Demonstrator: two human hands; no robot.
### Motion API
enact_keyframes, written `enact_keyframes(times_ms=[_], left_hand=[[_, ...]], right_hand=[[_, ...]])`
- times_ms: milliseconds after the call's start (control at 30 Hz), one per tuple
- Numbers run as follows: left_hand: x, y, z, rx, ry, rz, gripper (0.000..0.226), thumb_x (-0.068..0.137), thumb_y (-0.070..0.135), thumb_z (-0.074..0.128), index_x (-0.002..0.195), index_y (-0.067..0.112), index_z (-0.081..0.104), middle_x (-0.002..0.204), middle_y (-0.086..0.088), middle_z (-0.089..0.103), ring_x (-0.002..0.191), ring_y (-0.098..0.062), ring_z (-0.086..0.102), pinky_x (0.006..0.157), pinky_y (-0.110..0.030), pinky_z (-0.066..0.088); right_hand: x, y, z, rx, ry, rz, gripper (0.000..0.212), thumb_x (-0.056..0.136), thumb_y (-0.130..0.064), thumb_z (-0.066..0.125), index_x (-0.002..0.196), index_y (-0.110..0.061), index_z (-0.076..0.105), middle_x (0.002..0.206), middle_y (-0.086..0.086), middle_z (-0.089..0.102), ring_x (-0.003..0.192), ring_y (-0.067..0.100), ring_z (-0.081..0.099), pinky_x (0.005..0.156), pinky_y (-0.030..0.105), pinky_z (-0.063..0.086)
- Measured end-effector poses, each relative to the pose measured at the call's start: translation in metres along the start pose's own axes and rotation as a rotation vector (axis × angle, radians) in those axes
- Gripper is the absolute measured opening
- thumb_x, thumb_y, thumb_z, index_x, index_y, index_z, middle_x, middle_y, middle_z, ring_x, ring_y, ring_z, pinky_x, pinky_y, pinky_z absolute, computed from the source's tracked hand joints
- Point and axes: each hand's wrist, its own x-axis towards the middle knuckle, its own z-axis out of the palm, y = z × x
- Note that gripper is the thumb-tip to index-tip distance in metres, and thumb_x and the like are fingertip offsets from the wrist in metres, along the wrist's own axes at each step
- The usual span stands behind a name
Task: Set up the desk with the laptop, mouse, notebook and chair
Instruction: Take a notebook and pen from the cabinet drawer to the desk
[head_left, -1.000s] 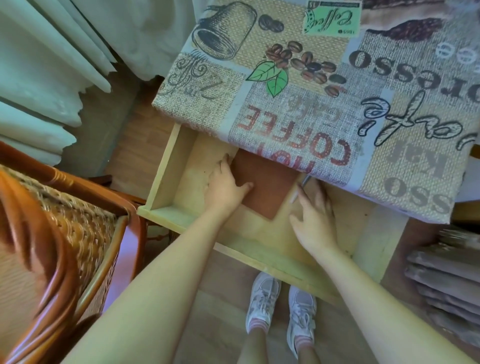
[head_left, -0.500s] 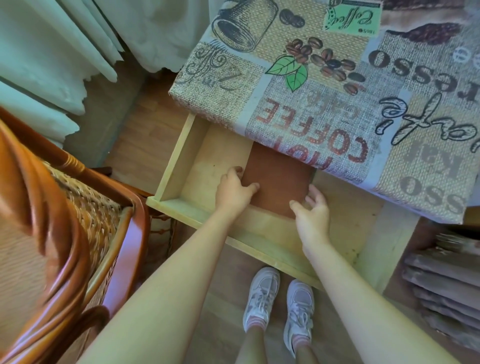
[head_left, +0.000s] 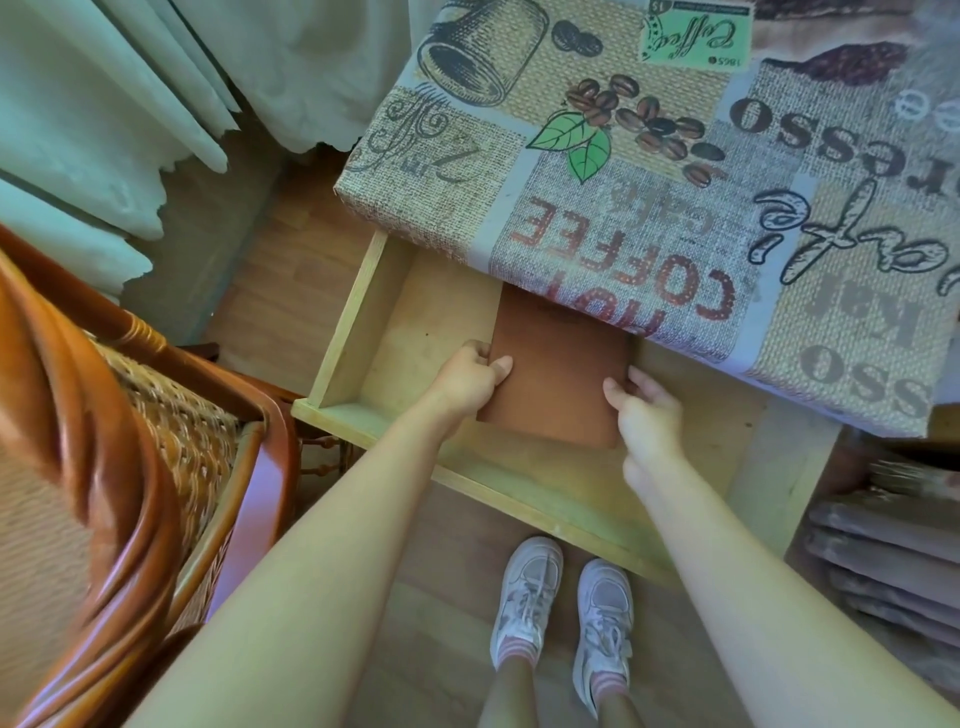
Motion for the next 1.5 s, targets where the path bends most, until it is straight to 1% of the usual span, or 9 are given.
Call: enact_keyframes(times_ms=[133, 233, 400, 533, 767, 900, 1167, 1400, 1500], left_hand=[[-0.007, 0.004, -0.007, -0.038, -0.028, 0.029, 0.014, 0.096, 0.015, 0.054, 0.108, 0.008, 0.050, 0.084, 0.000, 0.061, 0.067, -0.008, 0.057, 0.048, -0.011, 0.044], [-0.015, 0.004, -0.016, -0.024, -0.037, 0.063, 0.027, 0.091, 0.015, 0.063, 0.114, 0.004, 0.053, 0.102, -0.007, 0.068, 0.078, -0.011, 0.063, 0.058, -0.013, 0.048], [-0.039, 0.001, -0.028, -0.031, -0.105, 0.102, 0.048, 0.079, -0.003, 0.072, 0.116, 0.012, 0.047, 0.094, 0.006, 0.060, 0.067, 0.011, 0.061, 0.056, -0.004, 0.045], [-0.060, -0.002, -0.047, 0.016, -0.169, 0.089, 0.074, 0.072, 0.006, 0.081, 0.133, 0.022, 0.043, 0.114, -0.014, 0.066, 0.090, -0.010, 0.067, 0.071, -0.012, 0.052], [-0.092, -0.008, -0.068, -0.004, -0.174, 0.097, 0.064, 0.074, 0.014, 0.080, 0.127, 0.029, 0.049, 0.115, -0.023, 0.064, 0.097, -0.026, 0.069, 0.075, -0.022, 0.054], [-0.108, -0.012, -0.076, -0.003, -0.184, 0.127, 0.068, 0.071, 0.015, 0.083, 0.126, 0.033, 0.048, 0.117, -0.024, 0.063, 0.101, -0.035, 0.064, 0.095, -0.042, 0.049], [-0.138, -0.017, -0.083, -0.025, -0.147, 0.169, 0.067, 0.075, 0.012, 0.079, 0.130, 0.030, 0.045, 0.114, -0.019, 0.065, 0.102, -0.029, 0.066, 0.090, -0.033, 0.052], [-0.160, -0.012, -0.087, -0.058, -0.111, 0.193, 0.067, 0.078, 0.011, 0.076, 0.132, 0.032, 0.042, 0.101, 0.002, 0.068, 0.085, -0.004, 0.070, 0.065, -0.014, 0.053], [-0.164, -0.002, -0.085, -0.079, -0.093, 0.220, 0.066, 0.077, 0.013, 0.078, 0.130, 0.034, 0.044, 0.114, -0.010, 0.068, 0.099, -0.019, 0.068, 0.082, -0.027, 0.056]], right_hand=[[-0.007, -0.001, -0.004, 0.090, -0.043, 0.000, 0.052, 0.084, -0.004, 0.067, 0.133, -0.010, 0.051, 0.127, 0.007, 0.059, 0.112, 0.020, 0.059, 0.103, 0.037, 0.044], [-0.014, -0.007, -0.010, 0.140, -0.093, -0.006, 0.053, 0.082, 0.003, 0.066, 0.131, -0.007, 0.050, 0.119, 0.009, 0.063, 0.102, 0.017, 0.063, 0.093, 0.032, 0.050], [-0.032, -0.003, -0.020, 0.104, -0.193, -0.013, 0.057, 0.080, 0.007, 0.065, 0.132, -0.008, 0.047, 0.097, -0.003, 0.068, 0.083, 0.008, 0.066, 0.069, 0.023, 0.055], [-0.053, 0.005, -0.023, 0.114, -0.269, 0.018, 0.055, 0.080, 0.009, 0.064, 0.130, -0.009, 0.049, 0.096, 0.000, 0.068, 0.079, 0.009, 0.067, 0.058, 0.019, 0.055], [-0.087, 0.009, -0.033, 0.095, -0.402, 0.018, 0.061, 0.078, 0.006, 0.068, 0.128, -0.022, 0.047, 0.094, 0.011, 0.068, 0.079, 0.018, 0.069, 0.063, 0.031, 0.058], [-0.097, 0.003, -0.039, 0.084, -0.443, 0.023, 0.033, 0.089, -0.007, 0.060, 0.117, -0.024, 0.055, 0.098, 0.008, 0.071, 0.077, 0.024, 0.071, 0.062, 0.039, 0.058], [-0.112, -0.013, -0.039, -0.033, -0.477, 0.029, 0.014, 0.096, -0.016, 0.052, 0.108, -0.009, 0.055, 0.094, 0.010, 0.069, 0.069, 0.030, 0.069, 0.064, 0.047, 0.059], [-0.122, -0.041, -0.041, -0.083, -0.575, 0.017, 0.014, 0.098, -0.014, 0.046, 0.107, -0.008, 0.055, 0.093, 0.012, 0.067, 0.060, 0.028, 0.069, 0.050, 0.037, 0.058], [-0.124, -0.054, -0.043, -0.084, -0.571, -0.014, 0.008, 0.097, -0.014, 0.049, 0.102, -0.012, 0.055, 0.093, 0.010, 0.066, 0.058, 0.025, 0.068, 0.051, 0.036, 0.058]])
